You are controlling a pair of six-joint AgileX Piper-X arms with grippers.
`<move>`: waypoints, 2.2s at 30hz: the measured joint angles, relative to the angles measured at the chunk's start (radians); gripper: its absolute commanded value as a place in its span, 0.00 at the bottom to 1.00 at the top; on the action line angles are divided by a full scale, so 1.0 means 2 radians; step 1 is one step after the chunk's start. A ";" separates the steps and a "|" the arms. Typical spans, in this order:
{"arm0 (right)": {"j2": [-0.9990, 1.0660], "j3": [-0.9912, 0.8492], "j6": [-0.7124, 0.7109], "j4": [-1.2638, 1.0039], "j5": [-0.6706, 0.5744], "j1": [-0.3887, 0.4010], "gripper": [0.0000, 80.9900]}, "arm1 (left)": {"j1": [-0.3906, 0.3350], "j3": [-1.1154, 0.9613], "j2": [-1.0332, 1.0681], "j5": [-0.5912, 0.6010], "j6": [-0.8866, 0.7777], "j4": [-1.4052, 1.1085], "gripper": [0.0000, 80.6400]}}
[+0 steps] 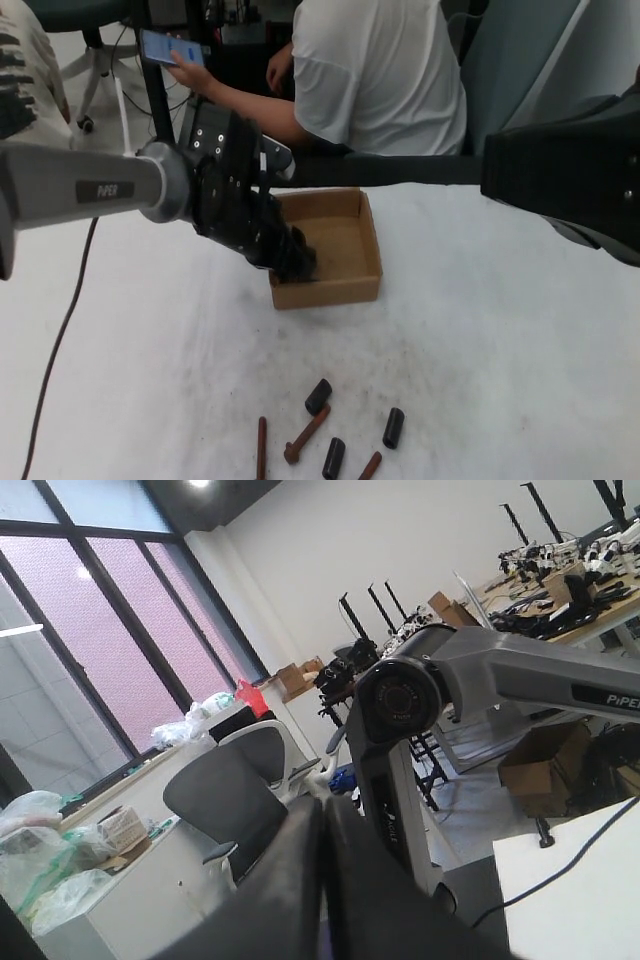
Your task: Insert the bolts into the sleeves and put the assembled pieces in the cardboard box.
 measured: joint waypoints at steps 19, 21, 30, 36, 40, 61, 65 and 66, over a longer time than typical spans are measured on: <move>0.002 0.000 -0.154 0.128 0.045 -0.040 0.01 | 0.018 -0.001 -0.184 -0.007 0.037 0.095 0.69; 0.002 -0.001 -0.171 0.138 0.049 -0.061 0.01 | 0.021 -0.003 -0.221 0.007 0.034 0.106 0.68; 0.003 -0.070 -0.288 0.280 0.061 -0.154 0.01 | 0.021 0.010 -0.351 0.026 0.010 0.251 0.65; 0.003 -0.146 -0.442 0.479 0.070 -0.161 0.01 | 0.021 0.138 -0.385 0.029 0.010 0.287 0.60; 0.008 -0.192 -0.658 0.708 0.166 -0.161 0.01 | 0.021 0.195 -0.385 0.029 -0.007 0.256 0.58; 0.123 -0.197 -0.824 0.929 0.482 0.046 0.01 | 0.021 0.221 -0.385 0.009 -0.001 0.212 0.58; 0.124 -0.197 -0.842 0.932 0.486 0.057 0.26 | 0.021 0.221 -0.385 0.009 0.002 0.212 0.58; 0.124 -0.197 -0.845 0.933 0.495 0.057 0.33 | 0.021 0.221 -0.385 0.009 0.002 0.212 0.58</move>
